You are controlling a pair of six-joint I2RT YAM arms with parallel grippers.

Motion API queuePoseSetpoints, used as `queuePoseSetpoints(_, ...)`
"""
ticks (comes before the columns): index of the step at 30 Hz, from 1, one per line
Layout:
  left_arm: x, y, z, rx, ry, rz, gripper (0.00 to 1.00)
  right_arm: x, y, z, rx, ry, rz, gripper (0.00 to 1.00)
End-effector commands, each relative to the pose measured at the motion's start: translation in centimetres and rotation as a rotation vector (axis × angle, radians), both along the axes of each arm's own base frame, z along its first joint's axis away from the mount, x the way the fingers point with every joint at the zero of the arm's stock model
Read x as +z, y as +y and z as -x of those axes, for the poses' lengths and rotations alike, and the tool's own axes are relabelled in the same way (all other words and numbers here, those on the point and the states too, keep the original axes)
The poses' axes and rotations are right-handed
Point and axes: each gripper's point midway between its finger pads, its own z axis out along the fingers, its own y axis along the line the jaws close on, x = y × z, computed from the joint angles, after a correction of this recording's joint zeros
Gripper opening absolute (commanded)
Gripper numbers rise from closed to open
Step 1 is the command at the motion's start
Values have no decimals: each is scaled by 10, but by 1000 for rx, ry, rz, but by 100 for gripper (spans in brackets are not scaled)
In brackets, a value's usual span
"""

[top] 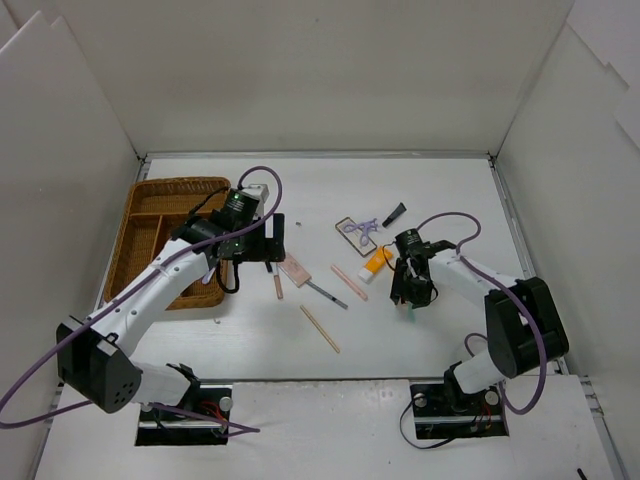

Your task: Organize the makeup

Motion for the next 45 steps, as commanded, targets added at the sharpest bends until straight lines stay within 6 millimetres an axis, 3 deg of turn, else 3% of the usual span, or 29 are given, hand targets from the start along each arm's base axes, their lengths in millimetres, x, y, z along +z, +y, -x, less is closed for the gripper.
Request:
queuePoseSetpoints(1,16,9,0,-2,-52,18,87,15,5,-16,1,-72,8,42)
queuePoseSetpoints(10,18,18,0,5,-57,22,87,47,-2,-15,46,-165,29,48)
queuePoseSetpoints(13,17,18,1,2,-57,23,87,44,-11,-8,59,-142,67,49)
queuePoseSetpoints(19,16,15,3,-9,-53,38,87,43,-20,-9,17,-129,84,33)
queuePoseSetpoints(22,16,14,3,-14,-55,40,87,39,-28,-11,7,-109,94,31)
queuePoseSetpoints(33,14,19,0,-15,-57,34,87,18,-24,-20,54,-22,105,31)
queuePoseSetpoints(45,14,20,-2,-20,-55,36,87,12,-13,-24,134,-3,60,37)
